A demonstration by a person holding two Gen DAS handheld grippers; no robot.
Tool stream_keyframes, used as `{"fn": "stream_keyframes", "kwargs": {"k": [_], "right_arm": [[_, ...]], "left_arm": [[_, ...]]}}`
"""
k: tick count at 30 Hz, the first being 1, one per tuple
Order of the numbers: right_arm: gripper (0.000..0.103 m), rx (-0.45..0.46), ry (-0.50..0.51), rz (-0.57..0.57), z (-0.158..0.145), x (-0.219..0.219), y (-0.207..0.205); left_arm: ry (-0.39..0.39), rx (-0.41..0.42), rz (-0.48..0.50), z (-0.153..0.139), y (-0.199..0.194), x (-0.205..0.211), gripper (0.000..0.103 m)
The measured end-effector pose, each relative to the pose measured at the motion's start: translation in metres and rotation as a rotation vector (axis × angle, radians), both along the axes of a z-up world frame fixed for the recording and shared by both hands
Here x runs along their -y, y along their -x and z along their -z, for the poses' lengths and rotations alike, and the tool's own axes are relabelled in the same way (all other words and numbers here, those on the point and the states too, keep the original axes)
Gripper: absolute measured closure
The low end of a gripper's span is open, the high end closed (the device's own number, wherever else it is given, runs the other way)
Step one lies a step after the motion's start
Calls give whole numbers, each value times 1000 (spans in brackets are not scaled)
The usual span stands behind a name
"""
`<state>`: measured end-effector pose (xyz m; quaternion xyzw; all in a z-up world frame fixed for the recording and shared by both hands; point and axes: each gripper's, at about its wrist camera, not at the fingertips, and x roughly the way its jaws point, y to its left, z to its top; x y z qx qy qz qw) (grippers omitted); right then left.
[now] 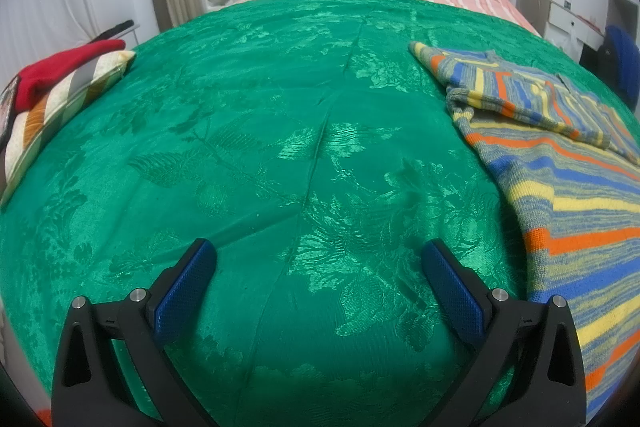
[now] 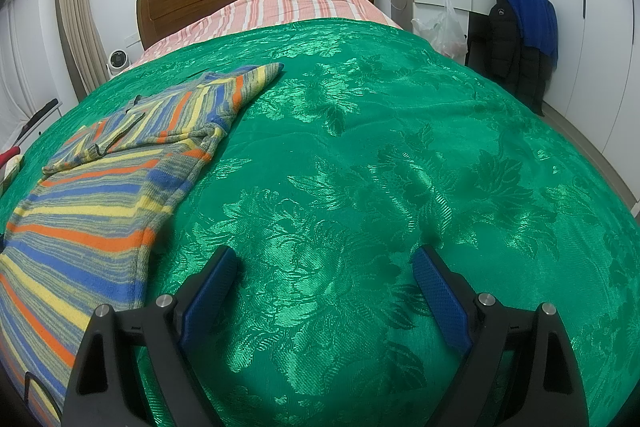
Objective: Fold small clothes
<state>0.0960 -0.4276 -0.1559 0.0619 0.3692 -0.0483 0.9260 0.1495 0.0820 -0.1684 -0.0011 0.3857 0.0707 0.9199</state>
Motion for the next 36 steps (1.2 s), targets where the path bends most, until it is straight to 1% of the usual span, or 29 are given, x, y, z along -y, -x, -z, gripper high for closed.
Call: {"fn": "stream_keyframes", "kwargs": {"k": [20,22,23,24,25,26,28,29,31,32,33,34,35,36], "right_arm": [[14,-3,2,0,0,0,0],[14,-28,7,-4,-2,0,-4],[14,-59,10,-14,-6,0,-7],[14,-97,8,-28,-12,1,-13],[15,-114,-1,-48,-23,-1,-18],[15,-103,-11,-68,-37,-4,-21],[15,-45,-46,-123,-75,-17,-32],[15,-36,-72,-154,-87,-25,-41],[15,-37,-156,-234,-110,-48,-69],[18,-46,-204,-271,-116,-60,-85],[26,-65,-262,-309,-118,-74,-105],[32,-99,-324,-342,-115,-88,-128],[45,-133,-374,-358,-109,-99,-148],[51,-176,-415,-362,-99,-111,-170]], "left_arm": [[2,12,0,-1,0,-1,0],[3,13,0,-2,0,-1,0],[4,13,0,-2,0,-1,0],[3,14,0,-2,0,-1,0],[3,15,-1,-2,0,-1,0],[1,15,-1,-2,-1,-1,0],[1,15,-2,-2,0,-1,0],[2,15,-1,-2,0,-1,0],[3,16,-2,-2,0,-1,0],[4,16,-2,-2,0,-2,0],[4,17,-2,-2,0,-1,0],[4,17,-2,-2,0,-1,0],[5,17,-2,-2,0,-1,0],[6,18,-3,-2,0,-1,0]]}}
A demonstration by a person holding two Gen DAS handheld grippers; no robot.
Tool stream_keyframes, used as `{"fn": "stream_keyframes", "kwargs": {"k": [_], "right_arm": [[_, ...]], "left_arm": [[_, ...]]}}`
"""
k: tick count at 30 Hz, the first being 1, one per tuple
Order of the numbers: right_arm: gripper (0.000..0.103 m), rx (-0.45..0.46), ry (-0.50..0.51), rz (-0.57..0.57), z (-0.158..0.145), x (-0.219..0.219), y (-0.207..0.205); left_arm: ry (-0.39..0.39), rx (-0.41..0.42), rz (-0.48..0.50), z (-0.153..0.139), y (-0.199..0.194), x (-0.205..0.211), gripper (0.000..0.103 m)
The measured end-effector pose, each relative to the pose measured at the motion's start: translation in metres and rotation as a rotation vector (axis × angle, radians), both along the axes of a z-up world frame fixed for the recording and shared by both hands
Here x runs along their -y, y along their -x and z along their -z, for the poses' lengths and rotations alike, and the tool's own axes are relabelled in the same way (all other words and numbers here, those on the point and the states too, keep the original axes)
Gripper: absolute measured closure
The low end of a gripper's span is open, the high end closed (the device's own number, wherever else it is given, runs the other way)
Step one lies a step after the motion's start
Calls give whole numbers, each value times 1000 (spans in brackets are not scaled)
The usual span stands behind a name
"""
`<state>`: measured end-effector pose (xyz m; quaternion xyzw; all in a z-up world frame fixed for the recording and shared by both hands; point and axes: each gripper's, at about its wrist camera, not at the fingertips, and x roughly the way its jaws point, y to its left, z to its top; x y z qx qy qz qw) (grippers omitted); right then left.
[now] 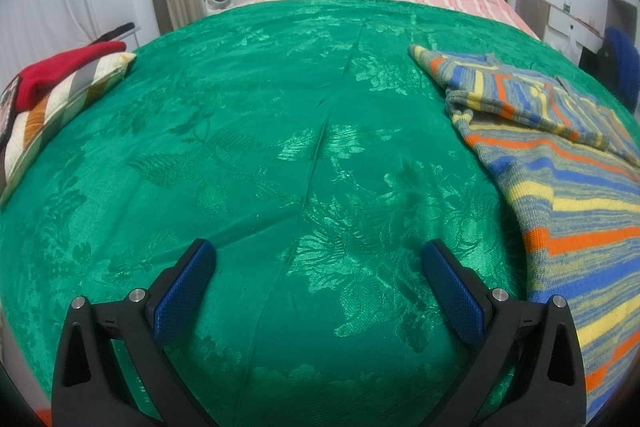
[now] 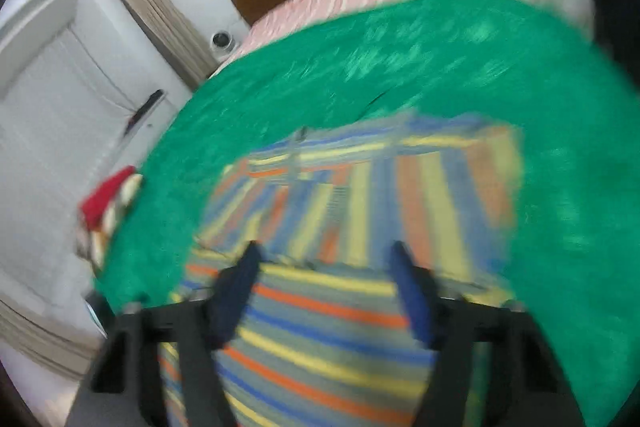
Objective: Fold small clothes
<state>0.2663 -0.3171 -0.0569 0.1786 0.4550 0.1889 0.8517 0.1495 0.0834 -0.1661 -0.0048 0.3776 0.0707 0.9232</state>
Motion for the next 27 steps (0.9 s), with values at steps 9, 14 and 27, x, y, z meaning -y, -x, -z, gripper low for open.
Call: {"fn": "stream_keyframes", "kwargs": {"k": [9,14,27], "right_arm": [[100,-212,19,66,84,-40,-92],[100,-8,98,114,43,-32,-63],[88,-54,210,-100,53,-60,-20]], "left_arm": [[12,3,3,1,-2,-3,0],[6,6,2,1,-3,-2,0],[5,10,3,2,-2,-3,0]]}}
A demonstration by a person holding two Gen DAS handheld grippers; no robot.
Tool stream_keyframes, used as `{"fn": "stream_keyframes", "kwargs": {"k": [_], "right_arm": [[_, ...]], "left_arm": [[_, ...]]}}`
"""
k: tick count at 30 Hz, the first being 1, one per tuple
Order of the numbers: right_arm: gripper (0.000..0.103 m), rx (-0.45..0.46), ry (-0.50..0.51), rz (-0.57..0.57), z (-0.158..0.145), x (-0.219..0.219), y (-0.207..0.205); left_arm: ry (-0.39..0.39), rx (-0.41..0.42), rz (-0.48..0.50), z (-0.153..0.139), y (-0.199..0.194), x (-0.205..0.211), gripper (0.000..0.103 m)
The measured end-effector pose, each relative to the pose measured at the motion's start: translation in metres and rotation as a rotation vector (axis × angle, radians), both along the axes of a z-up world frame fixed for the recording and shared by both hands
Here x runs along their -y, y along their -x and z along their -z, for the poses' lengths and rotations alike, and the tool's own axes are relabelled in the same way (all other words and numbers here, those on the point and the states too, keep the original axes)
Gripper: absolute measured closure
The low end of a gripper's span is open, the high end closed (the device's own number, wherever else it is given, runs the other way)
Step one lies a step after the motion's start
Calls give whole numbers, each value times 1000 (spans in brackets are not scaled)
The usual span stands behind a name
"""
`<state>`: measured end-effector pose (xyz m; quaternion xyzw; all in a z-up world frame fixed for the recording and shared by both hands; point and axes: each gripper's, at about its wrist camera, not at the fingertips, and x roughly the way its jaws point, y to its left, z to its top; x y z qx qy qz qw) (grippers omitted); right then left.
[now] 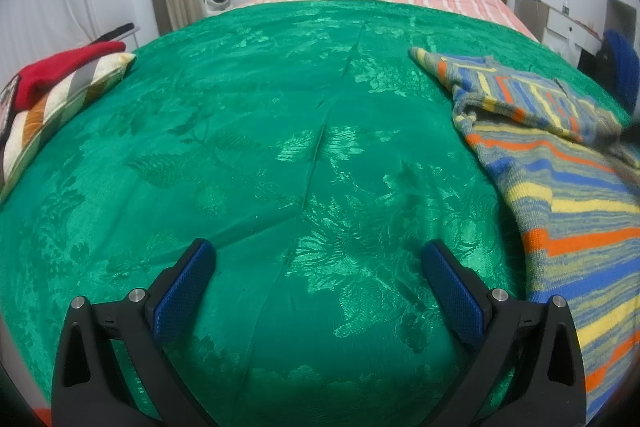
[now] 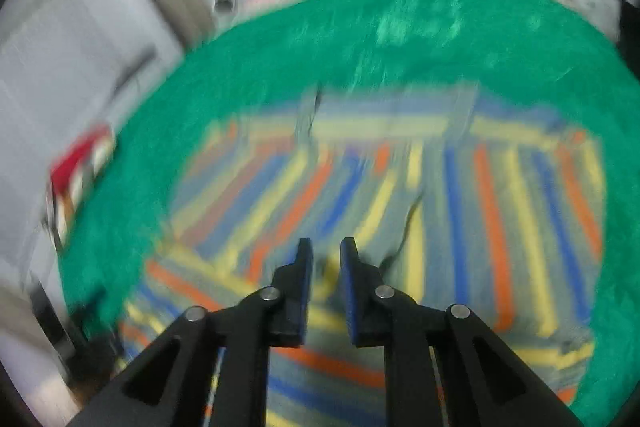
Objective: Fold small clothes
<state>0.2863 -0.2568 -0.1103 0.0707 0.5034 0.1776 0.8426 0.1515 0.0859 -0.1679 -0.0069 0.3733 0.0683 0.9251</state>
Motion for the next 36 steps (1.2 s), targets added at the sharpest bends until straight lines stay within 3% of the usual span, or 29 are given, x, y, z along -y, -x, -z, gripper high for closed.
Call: {"fn": "stream_keyframes", "kwargs": {"k": [1,4,7,9,13,17,23,29,36], "right_arm": [[89,-88,64,7,21,-1,0],[88,-61,34,70,10,15,17],[70,5,38,66,-18,32,57],[42,74,64,36,-39,44,92],[26,265,191,-34,-72,68,178],[24,330,331,-65,-69,82,242],[24,228,248,25,-38,112,296],[24,187,183,68,-13,107,309],[24,195,173,53,-13,96,307]], "left_arm": [[5,-2,2,0,0,-1,0],[34,-14,19,-2,1,-6,0],[56,-69,62,-8,4,-11,1],[101,-98,74,-16,10,-17,1],[285,-134,153,-35,41,-28,1],[343,-181,227,-40,74,-21,1],[303,-233,280,-35,101,4,1],[265,-251,306,-35,112,13,1],[255,-269,301,-29,119,12,1]]}}
